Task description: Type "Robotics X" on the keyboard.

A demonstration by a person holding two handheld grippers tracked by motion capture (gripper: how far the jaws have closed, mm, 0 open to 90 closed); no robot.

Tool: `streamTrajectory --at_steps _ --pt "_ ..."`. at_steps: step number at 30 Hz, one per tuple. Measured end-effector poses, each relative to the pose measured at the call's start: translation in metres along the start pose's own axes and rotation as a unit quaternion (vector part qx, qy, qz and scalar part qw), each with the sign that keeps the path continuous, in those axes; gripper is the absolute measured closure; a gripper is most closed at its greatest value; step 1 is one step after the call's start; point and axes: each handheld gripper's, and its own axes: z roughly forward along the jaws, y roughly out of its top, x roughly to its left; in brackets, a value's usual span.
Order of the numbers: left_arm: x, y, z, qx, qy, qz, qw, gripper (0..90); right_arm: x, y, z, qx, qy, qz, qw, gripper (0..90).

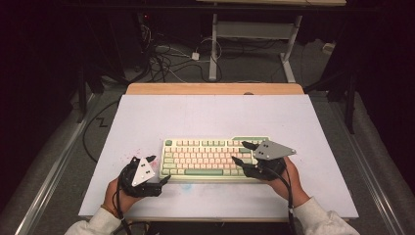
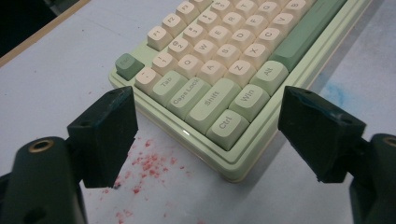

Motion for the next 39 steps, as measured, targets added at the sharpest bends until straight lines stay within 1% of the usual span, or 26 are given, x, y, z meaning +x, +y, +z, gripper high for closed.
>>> streamTrajectory --at_steps 2,4,5,6,7,9,10,12,13,14,15,16,17,18,19,20,21,22,24,26,27,28,32,35,39 --pt "0.000 0.001 -0.001 -0.002 -0.001 0.000 1.0000 21.0 0.001 -0.002 -0.003 -0.005 -0.003 -0.001 1.0000 32.9" --pt "0.001 0.002 -0.002 -0.005 -0.001 -0.004 1.0000 23.4 0.001 -0.005 -0.007 -0.008 -0.009 -0.004 0.9999 31.0" --pt "0.002 0.002 -0.002 -0.006 0.000 -0.005 1.0000 23.5 0.001 -0.007 -0.008 -0.008 -0.009 0.000 0.9999 29.1" --pt "0.002 0.002 -0.003 -0.007 -0.001 -0.006 1.0000 25.7 0.001 -0.008 -0.010 -0.008 -0.009 0.001 0.9999 27.7" --pt "0.002 0.003 -0.003 -0.008 0.001 -0.008 0.9999 27.6 0.001 -0.010 -0.012 -0.008 -0.012 0.001 0.9999 27.2" --pt "0.003 0.003 -0.004 -0.010 0.001 -0.011 0.9999 28.6 0.001 -0.013 -0.016 -0.012 -0.017 0.003 0.9998 25.7" --pt "0.003 0.004 -0.005 -0.011 0.000 -0.011 0.9999 33.3 0.000 -0.016 -0.021 -0.016 -0.022 0.003 0.9996 25.5" --pt "0.003 0.005 -0.005 -0.011 -0.002 -0.013 0.9999 33.3 0.000 -0.017 -0.024 -0.020 -0.022 0.005 0.9996 25.5" --pt "0.003 0.005 -0.006 -0.011 -0.005 -0.012 0.9999 34.9 0.000 -0.019 -0.027 -0.022 -0.022 0.006 0.9995 24.9" --pt "0.003 0.005 -0.006 -0.009 -0.004 -0.011 0.9999 40.6 -0.001 -0.020 -0.029 -0.025 -0.024 0.006 0.9994 24.2" --pt "0.003 0.006 -0.006 -0.005 -0.001 -0.012 0.9999 42.0 -0.001 -0.022 -0.031 -0.028 -0.026 0.007 0.9993 24.7" --pt "0.003 0.007 -0.006 -0.003 -0.007 -0.012 0.9999 45.1 0.000 -0.024 -0.033 -0.027 -0.026 0.007 0.9993 24.6" --pt "0.003 0.007 -0.006 -0.004 -0.011 -0.011 0.9999 52.0 0.000 -0.025 -0.035 -0.025 -0.029 0.005 0.9992 24.6" --pt "0.003 0.008 -0.006 -0.003 -0.009 -0.012 0.9999 54.8 0.000 -0.027 -0.037 -0.026 -0.032 0.003 0.9991 24.7" --pt "0.003 0.009 -0.007 -0.002 -0.015 -0.013 0.9998 59.2 0.000 -0.029 -0.038 -0.025 -0.032 0.005 0.9992 24.6" --pt "0.004 0.011 -0.007 -0.003 -0.017 -0.011 0.9998 65.2 0.001 -0.031 -0.039 -0.023 -0.032 0.005 0.9992 24.6" --pt "0.004 0.012 -0.007 0.001 -0.017 -0.012 0.9998 68.0 0.002 -0.033 -0.041 -0.021 -0.033 0.004 0.9992 24.6" --pt "0.005 0.013 -0.007 0.001 -0.021 -0.012 0.9997 73.8 0.002 -0.034 -0.042 -0.020 -0.034 0.001 0.9992 24.6" --pt "0.006 0.016 -0.007 0.003 -0.032 -0.020 0.9993 79.9 0.004 -0.037 -0.045 -0.019 -0.037 0.000 0.9991 24.6" --pt "0.007 0.019 -0.007 0.004 -0.040 -0.022 0.9990 85.1 0.004 -0.040 -0.048 -0.019 -0.039 0.002 0.9991 24.5" --pt "0.007 0.021 -0.007 0.006 -0.043 -0.021 0.9988 85.5 0.004 -0.041 -0.050 -0.018 -0.039 0.003 0.9991 24.5" --pt "0.007 0.023 -0.006 0.008 -0.043 -0.020 0.9988 87.9 0.005 -0.043 -0.051 -0.018 -0.039 0.004 0.9991 24.6" --pt "0.006 0.028 -0.003 0.016 -0.052 -0.016 0.9984 87.8 0.006 -0.047 -0.055 -0.015 -0.044 0.001 0.9989 24.0" --pt "0.005 0.032 0.000 0.019 -0.055 -0.017 0.9982 87.8 0.006 -0.050 -0.059 -0.016 -0.047 0.005 0.9988 24.0" --pt "0.003 0.039 0.004 0.021 -0.062 -0.011 0.9978 87.8 0.006 -0.052 -0.061 -0.016 -0.049 0.004 0.9986 23.9"
